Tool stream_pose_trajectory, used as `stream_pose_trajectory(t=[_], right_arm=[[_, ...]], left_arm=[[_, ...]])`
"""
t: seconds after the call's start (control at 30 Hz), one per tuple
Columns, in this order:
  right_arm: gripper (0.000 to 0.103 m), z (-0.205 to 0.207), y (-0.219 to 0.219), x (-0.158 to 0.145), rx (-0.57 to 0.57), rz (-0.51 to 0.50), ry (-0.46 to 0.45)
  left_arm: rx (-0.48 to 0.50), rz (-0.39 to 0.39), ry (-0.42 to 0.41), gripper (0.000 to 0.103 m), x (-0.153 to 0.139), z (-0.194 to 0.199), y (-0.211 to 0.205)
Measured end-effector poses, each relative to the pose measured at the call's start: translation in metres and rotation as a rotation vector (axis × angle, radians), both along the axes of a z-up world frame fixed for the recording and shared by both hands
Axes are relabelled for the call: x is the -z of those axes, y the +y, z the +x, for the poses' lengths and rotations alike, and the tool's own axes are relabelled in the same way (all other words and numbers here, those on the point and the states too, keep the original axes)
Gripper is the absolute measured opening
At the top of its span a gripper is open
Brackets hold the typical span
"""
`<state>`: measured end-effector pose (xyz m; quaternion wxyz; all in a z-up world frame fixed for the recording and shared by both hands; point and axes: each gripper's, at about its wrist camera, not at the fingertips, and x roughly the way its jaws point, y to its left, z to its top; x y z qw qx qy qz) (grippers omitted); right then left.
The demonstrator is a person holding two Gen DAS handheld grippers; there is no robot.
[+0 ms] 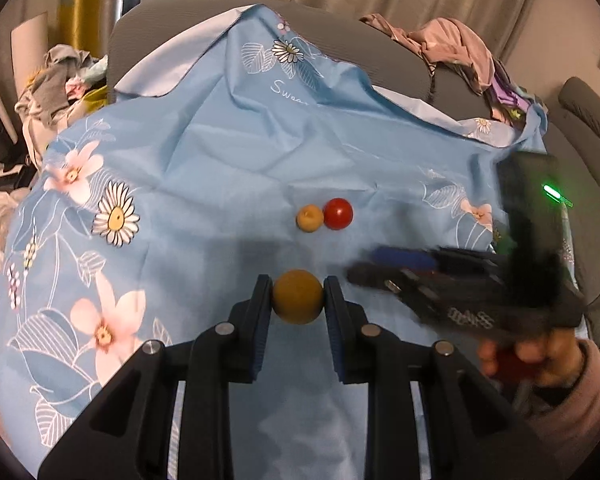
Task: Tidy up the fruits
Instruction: 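Grasp a small yellow fruit with the right gripper while the left gripper grasps another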
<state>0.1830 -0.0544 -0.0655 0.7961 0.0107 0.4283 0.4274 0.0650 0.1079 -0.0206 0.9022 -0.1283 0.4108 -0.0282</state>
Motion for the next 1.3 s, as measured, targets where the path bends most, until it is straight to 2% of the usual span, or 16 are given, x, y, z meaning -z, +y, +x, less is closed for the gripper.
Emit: stream_pose_trajectory(t=[0.2, 0.3, 0.43, 0.5, 0.57, 0.7, 0.9, 1.3], right_arm=[[0.048, 0.023, 0.031, 0.008, 0.031, -0.034, -0.012], [0.044, 0.033, 0.035, 0.009, 0.052, -0.041, -0.011], [0.043, 0.041, 0.043, 0.01, 0.075, -0.066, -0.037], [0.039, 0.042, 0.048, 0.011, 0.072, -0.084, -0.047], [0.029, 0.043, 0.05, 0.012, 0.071, -0.105, -0.056], [0.028, 0.042, 0.046, 0.012, 0.075, -0.104, -0.044], [0.028, 0.021, 0.023, 0.0, 0.071, -0.079, -0.03], [0.028, -0.05, -0.051, -0.023, 0.087, -0.03, -0.033]], left_arm=[[0.014, -0.029, 0.002, 0.026, 0.003, -0.007, 0.006], [0.022, -0.036, -0.001, 0.026, 0.004, -0.007, 0.006], [0.021, -0.05, 0.004, 0.026, 0.008, -0.005, 0.007], [0.023, -0.053, 0.007, 0.026, 0.01, -0.004, 0.008], [0.021, -0.053, 0.011, 0.026, 0.011, -0.004, 0.008], [0.022, -0.055, 0.014, 0.026, 0.01, -0.004, 0.008], [0.035, -0.044, 0.012, 0.026, 0.006, -0.008, 0.003], [0.098, -0.021, 0.032, 0.026, 0.005, -0.018, -0.034]])
